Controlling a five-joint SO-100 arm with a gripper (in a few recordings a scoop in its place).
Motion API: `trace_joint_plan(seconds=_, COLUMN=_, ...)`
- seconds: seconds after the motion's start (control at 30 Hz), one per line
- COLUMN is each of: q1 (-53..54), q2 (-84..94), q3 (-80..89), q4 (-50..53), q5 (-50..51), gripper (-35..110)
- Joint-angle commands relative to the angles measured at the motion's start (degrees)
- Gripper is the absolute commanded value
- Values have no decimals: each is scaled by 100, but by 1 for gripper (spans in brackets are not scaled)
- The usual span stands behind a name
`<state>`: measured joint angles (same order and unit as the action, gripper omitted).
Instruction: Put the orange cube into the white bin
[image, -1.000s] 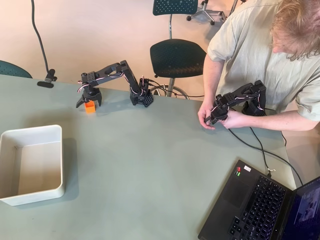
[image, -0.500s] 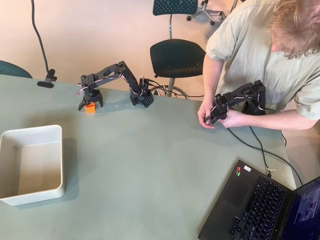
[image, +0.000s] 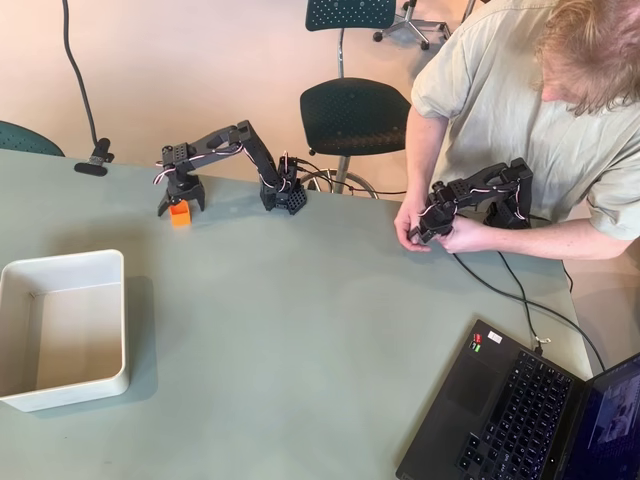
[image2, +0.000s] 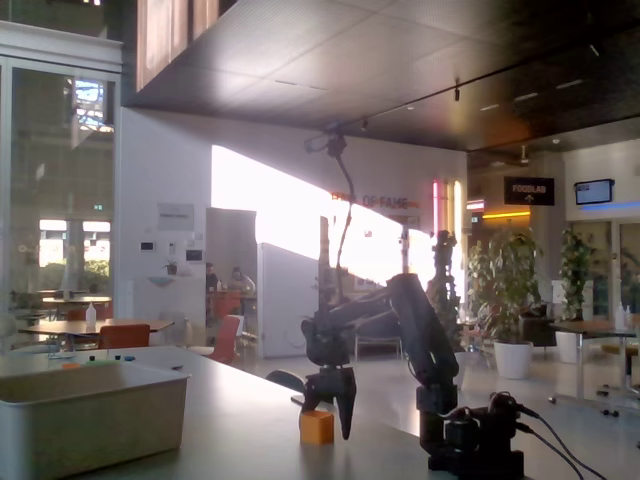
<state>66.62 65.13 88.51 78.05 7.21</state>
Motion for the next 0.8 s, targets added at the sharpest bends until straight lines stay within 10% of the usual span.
trace_joint_plan(seconds=0.0, q1=18, q2=316, q3=-246, q4=-35, q5=-26, gripper=55)
trace_joint_plan(seconds=0.77, q1=-62, q2=316, q3=-343, q4=-237, q5=35, gripper=40)
